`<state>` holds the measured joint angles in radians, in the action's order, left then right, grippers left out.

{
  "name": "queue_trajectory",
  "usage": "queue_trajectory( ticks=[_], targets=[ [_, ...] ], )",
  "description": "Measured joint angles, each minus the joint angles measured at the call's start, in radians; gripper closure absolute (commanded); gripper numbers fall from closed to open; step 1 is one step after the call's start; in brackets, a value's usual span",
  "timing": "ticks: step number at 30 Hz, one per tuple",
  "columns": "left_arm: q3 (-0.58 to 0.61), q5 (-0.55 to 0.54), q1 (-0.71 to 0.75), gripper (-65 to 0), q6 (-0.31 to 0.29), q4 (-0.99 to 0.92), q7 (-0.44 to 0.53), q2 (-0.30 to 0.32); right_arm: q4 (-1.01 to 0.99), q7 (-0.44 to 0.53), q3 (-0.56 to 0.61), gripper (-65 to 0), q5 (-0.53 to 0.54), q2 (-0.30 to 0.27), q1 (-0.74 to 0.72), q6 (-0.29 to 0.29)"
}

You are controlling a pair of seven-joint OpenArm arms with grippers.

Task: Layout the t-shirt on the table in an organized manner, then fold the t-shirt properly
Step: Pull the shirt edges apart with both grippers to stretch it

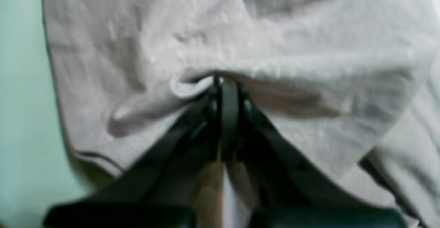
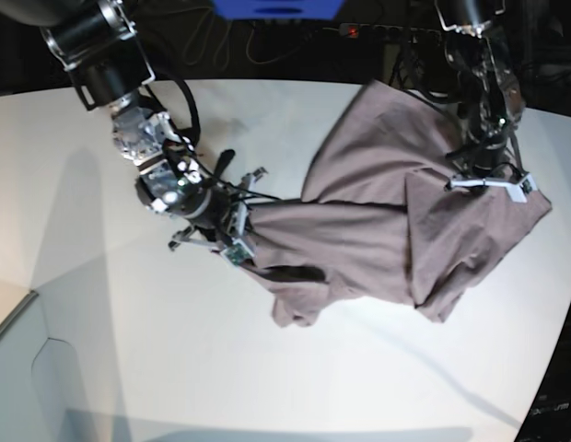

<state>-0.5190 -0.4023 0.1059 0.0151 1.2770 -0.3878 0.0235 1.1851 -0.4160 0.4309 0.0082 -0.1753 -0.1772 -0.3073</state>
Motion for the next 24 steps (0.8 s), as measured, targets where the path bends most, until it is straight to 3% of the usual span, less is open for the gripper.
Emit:
queue_trajectory(
  ticks=[5,10,17,24],
  targets=[
    [0.002,0.0,-0.115,0.0,-0.004,-0.085,-0.005,0.042,0.179,-0.005,-0.24,0.0,-0.002,-0.016,0.1,-0.001],
    [0.113,0.003,-0.23,0.0,-0.003,-0.18,-0.001,0.108,0.326,-0.005,-0.459,0.0,-0.004,-0.01,0.213,-0.001],
    [0.27,-0.003,-0.426,0.0,-0.013,-0.257,-0.004,0.15,0.524,-0.01,-0.623,0.0,-0.003,-0.005,0.344,-0.003],
    [0.352,0.0,-0.587,-0.2,-0.006,-0.328,0.006,0.176,0.527,-0.026,-0.709,0.0,-0.003,0.027,0.289,-0.005]
  ],
)
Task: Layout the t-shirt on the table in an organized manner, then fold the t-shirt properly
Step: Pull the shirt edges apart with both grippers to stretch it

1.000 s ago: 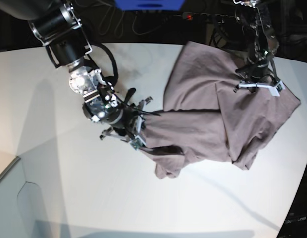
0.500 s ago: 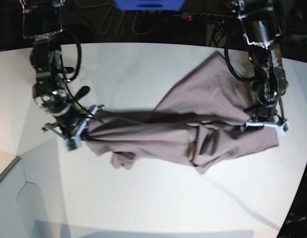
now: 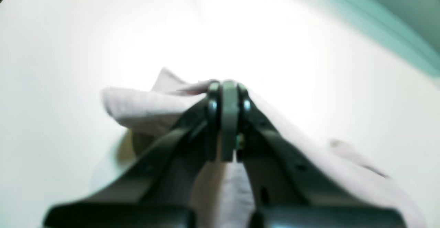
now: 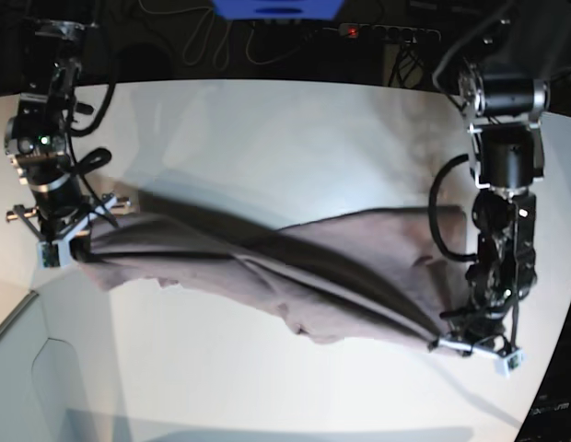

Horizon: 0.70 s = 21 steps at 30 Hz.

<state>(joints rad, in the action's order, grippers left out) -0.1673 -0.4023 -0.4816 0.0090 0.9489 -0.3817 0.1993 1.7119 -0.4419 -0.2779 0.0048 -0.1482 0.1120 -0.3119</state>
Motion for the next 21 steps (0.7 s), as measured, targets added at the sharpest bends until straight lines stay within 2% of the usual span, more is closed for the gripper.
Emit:
queue_trajectory(
  ticks=[3,6,10,12,16,21],
  targets=[
    [0.055,0.0,-0.012,-4.5,0.003,-0.01,0.002,-0.003,-0.044,-0.066,-0.004,0.0,0.0,-0.002,-0.089,0.0],
    [0.069,0.0,-0.002,-16.0,0.004,-0.016,-0.012,-0.007,-0.122,-0.137,-0.008,0.0,0.003,-0.001,-0.195,-0.002],
    [0.064,0.0,0.023,-29.5,0.004,-0.013,-0.002,0.0,-0.25,-0.161,-0.003,0.0,0.004,-0.01,-0.317,-0.002],
    [0.064,-0.006,0.05,-34.4,0.007,-0.005,0.004,0.005,-0.32,-0.195,-0.002,-5.3,0.002,-0.014,-0.372,-0.002],
    [0.025,-0.01,0.159,-42.3,0.006,0.12,-0.011,-0.001,-0.375,-0.246,-0.003,-22.3,-0.004,-0.032,-0.419,-0.002],
    [-0.099,-0.005,0.353,-43.2,0.011,0.256,0.014,-0.041,-0.364,-0.245,-0.008,-36.1,-0.004,-0.032,-0.415,-0.002]
  ],
)
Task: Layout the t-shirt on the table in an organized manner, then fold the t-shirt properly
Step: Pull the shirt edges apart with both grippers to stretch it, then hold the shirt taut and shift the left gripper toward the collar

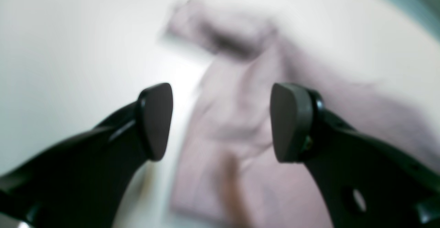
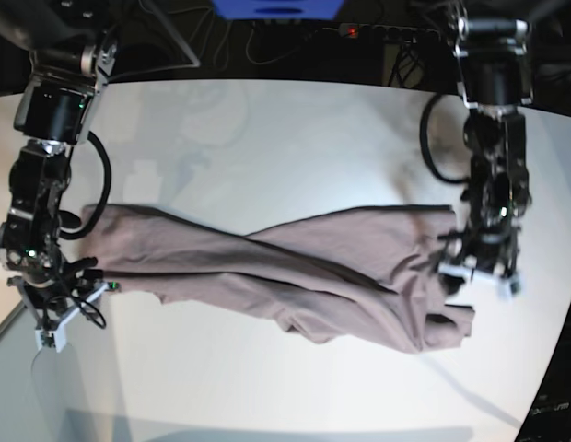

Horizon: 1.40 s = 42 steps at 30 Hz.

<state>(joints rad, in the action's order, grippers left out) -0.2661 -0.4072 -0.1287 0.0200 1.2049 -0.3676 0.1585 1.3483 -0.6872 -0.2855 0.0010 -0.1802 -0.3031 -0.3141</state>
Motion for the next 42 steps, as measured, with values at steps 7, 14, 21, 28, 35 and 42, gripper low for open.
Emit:
queue_trajectory(
  ticks=[7,14,21,28,35,42],
  targets=[
    [-0.081,0.005,0.103,-43.3,-0.008,-0.067,0.008,-0.065,0.168,-0.001,0.0,-38.5,0.002,0.002,0.115,0.0],
    [-0.074,-0.002,0.049,-40.1,-0.027,-0.16,0.056,-0.082,0.293,0.012,0.004,-38.5,0.006,0.023,0.254,0.0],
    [-0.076,-0.005,0.032,0.0,-0.021,-0.163,0.01,-0.108,0.097,0.023,0.006,-39.0,0.014,0.027,0.267,0.0],
    [-0.079,-0.005,0.073,-0.1,-0.015,-0.1,-0.014,-0.1,-0.291,0.177,0.006,-39.0,0.008,-0.045,0.135,0.0],
    [-0.08,-0.002,0.233,-0.1,-0.012,0.164,-0.024,-0.078,-0.421,0.315,0.001,-34.2,0.023,-0.048,0.114,0.003],
    [-0.144,-0.003,0.334,-0.1,-0.012,0.327,-0.038,-0.095,-0.117,0.248,0.004,0.0,0.002,0.027,0.323,0.0]
  ],
)
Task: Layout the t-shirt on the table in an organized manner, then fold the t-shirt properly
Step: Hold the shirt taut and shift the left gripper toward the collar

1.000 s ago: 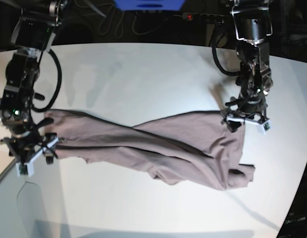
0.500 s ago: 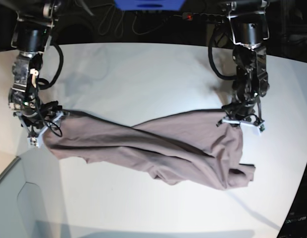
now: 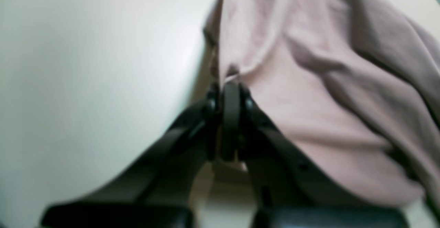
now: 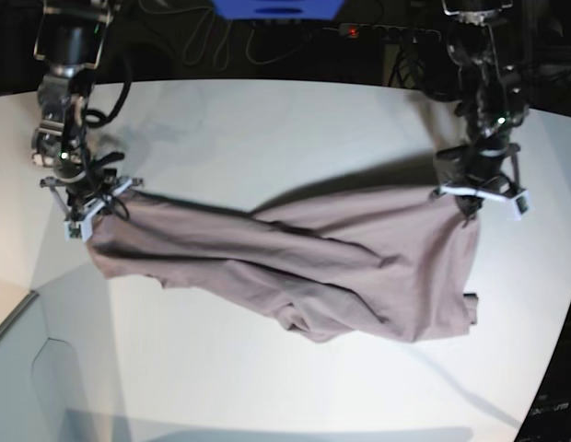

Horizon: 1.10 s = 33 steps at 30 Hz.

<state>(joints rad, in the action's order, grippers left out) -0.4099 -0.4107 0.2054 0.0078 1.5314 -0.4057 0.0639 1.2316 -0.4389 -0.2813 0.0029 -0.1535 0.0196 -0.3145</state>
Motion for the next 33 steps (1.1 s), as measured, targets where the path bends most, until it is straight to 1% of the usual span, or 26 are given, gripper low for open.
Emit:
queue_trajectory(
  ticks=[2,7,9,11,12,14,16,18,19,22,24,26,28,30,31,32,33],
  targets=[
    [-0.025,0.002,0.015,-0.1,0.003,0.045,0.014,0.007,0.122,-0.008,0.001,0.0,0.0,0.016,0.074,-0.001],
    [-0.026,-0.002,0.062,-0.1,-0.004,0.14,0.012,0.004,0.418,0.001,0.0,0.0,0.004,0.017,0.197,0.0],
    [-0.026,-0.001,0.088,-0.1,-0.003,0.168,0.009,0.003,0.49,0.007,0.0,0.0,0.01,0.015,0.233,0.0],
    [-0.027,-0.001,0.103,-0.1,0.002,0.194,0.006,0.003,0.54,-0.005,0.0,0.0,0.002,0.012,0.266,-0.003],
    [-0.027,-0.001,0.108,-0.1,0.004,0.209,0.006,0.004,0.567,-0.018,0.0,0.0,0.001,0.012,0.279,-0.013],
    [-0.027,-0.002,0.104,-0.1,0.003,0.241,0.01,0.005,0.618,-0.017,-0.008,0.0,-0.006,0.012,0.277,-0.09],
    [-0.027,-0.002,0.099,-0.1,-0.003,0.247,0.016,0.008,0.65,-0.037,-0.006,0.0,0.006,0.013,0.26,-0.137],
    [-0.027,-0.002,0.098,-0.4,-0.003,0.246,0.012,0.011,0.654,-0.101,-0.006,0.0,0.0,0.013,0.238,-0.138],
    [-0.027,-0.002,0.098,-0.5,-0.003,0.242,0.012,0.011,0.654,-0.119,-0.008,0.0,-0.002,0.013,0.227,-0.141],
    [-0.027,-0.002,0.101,-0.5,-0.003,0.242,0.012,0.013,0.658,-0.13,-0.008,0.0,0.002,0.013,0.194,-0.141],
    [-0.055,-0.003,0.106,-0.7,-0.006,0.242,0.007,0.006,0.665,-0.13,-0.016,0.0,0.005,0.014,0.175,-0.141],
    [-0.1,-0.006,0.127,-4.4,-0.008,0.242,0.012,0.003,0.678,-0.128,-0.035,0.0,0.005,0.014,0.175,-0.141],
    [-0.133,-0.028,0.161,-13.2,-0.001,0.242,0.012,0.005,0.68,-0.13,-0.043,0.0,0.003,0.013,0.175,-0.142],
    [-0.146,-0.101,0.192,-24.4,0.004,0.241,0.012,0.008,0.68,-0.13,-0.043,0.0,0.005,0.013,0.175,-0.142],
    [-0.154,-0.13,0.199,-28.7,0.002,0.239,0.011,0.009,0.68,-0.13,-0.043,0.0,0.005,0.013,0.175,-0.142],
    [-0.169,-0.161,0.199,-31.9,-0.006,0.227,0.01,0.008,0.68,-0.13,-0.043,0.0,0.005,0.013,0.175,-0.142],
    [-0.181,-0.169,0.197,-32.9,-0.007,0.211,0.014,0.008,0.68,-0.13,-0.039,0.0,0.004,0.013,0.175,-0.142]
  ],
)
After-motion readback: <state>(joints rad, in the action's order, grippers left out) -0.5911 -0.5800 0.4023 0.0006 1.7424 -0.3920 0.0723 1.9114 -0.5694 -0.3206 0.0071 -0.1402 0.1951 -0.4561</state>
